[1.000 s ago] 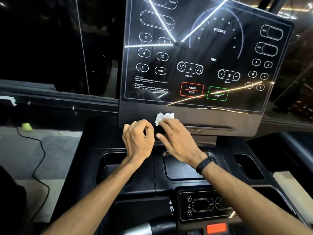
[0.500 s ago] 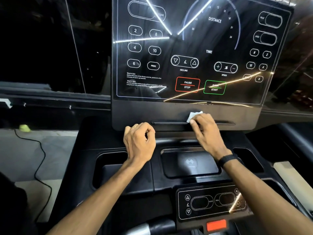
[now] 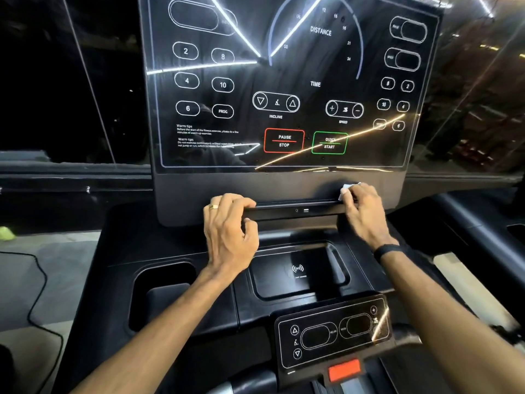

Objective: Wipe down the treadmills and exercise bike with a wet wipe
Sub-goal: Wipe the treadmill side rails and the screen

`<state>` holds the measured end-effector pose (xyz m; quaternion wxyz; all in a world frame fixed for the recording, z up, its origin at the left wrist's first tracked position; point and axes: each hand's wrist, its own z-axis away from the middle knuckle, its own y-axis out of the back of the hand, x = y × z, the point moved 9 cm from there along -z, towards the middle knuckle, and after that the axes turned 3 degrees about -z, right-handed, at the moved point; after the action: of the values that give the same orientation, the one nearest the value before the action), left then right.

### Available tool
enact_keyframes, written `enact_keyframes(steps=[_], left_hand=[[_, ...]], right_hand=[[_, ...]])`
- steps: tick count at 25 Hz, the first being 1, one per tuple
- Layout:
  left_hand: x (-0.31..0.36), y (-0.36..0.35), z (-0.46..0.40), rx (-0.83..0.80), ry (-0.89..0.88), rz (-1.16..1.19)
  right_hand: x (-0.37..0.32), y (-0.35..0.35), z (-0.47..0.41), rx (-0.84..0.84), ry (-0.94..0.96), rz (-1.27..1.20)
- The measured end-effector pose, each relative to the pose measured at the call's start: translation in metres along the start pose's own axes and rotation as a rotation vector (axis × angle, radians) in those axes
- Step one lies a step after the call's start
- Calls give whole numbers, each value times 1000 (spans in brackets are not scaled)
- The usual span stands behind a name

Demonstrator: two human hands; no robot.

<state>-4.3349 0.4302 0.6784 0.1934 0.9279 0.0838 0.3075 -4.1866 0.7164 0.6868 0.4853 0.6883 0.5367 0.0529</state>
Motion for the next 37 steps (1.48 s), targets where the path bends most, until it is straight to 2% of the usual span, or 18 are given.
enact_keyframes(steps=[2,4,7,9,10,13,14,17,18,19,21,22,23,26,28,31,33,37], left_hand=[[-1,-5,3,-24,-10,4],[-2,-10,4,-36,11,10],[-2,-8,2,-19,18,-31],[-2,-4,0,-2,-29,-73],[-2,-2,-1,5,-45,-81],[-4,0,-3,39,-20,-85],[-3,-1,-3,55,-9,-92],[-2,-3,-6,87,-39,-112],[-2,-4,-8,91,-72,-125],[0,-5,-9,89,-108,-143],[4,-7,-10,84,-147,-176],[5,-7,-10,84,-150,-184],[5,-9,-11,83,-150,-189],[4,-11,-11,97,-166,-197],[4,-11,-10,98,-185,-199],[3,-9,-13,81,-200,-188],[4,-6,-14,48,-230,-162],[-2,2,-2,-25,-258,-191]], right_hand=[[-20,1,9,113,-9,-52],[-65,-15,28,148,74,-137],[-157,-69,59,-88,334,-184],[-186,-81,62,-194,491,-155],[-184,-78,55,-176,492,-145],[-147,-56,38,-9,218,-228],[-148,-59,43,-15,198,-238],[-186,-82,73,-236,515,-162],[-184,-81,69,-246,552,-150],[-171,-74,56,-189,488,-155],[-137,-57,34,-3,196,-218],[-133,-54,37,52,114,-228],[-142,-57,46,58,127,-194],[-168,-76,69,-67,365,-124],[-156,-66,48,-21,339,-183],[-141,-49,23,168,199,-281],[-153,-52,18,157,220,-296],[-208,-70,14,39,376,-318]])
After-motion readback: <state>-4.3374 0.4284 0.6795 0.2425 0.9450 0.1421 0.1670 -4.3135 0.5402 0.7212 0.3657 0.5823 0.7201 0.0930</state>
